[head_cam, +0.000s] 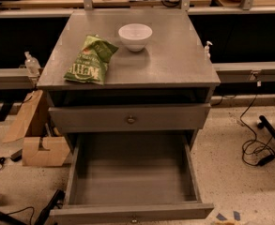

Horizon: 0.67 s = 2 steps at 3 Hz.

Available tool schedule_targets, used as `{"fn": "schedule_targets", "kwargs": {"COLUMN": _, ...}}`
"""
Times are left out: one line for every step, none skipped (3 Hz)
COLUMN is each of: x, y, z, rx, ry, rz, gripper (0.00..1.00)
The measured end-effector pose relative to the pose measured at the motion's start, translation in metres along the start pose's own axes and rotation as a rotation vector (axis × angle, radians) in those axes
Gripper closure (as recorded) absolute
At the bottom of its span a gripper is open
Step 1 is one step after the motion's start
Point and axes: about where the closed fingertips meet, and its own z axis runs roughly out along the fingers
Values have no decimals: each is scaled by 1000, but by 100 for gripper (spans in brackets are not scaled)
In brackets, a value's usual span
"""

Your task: Close middle drawer

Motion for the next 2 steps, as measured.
{"fn": "schedule_targets", "kwargs": {"x": -15, "y": 39, "z": 11, "rx": -65, "ry": -8, "rz": -3, "gripper": 87}}
{"fn": "schedule_targets", "kwargs": {"x": -17, "y": 47, "z": 14, "rx": -81, "ry": -12, "rz": -2, "gripper": 100}}
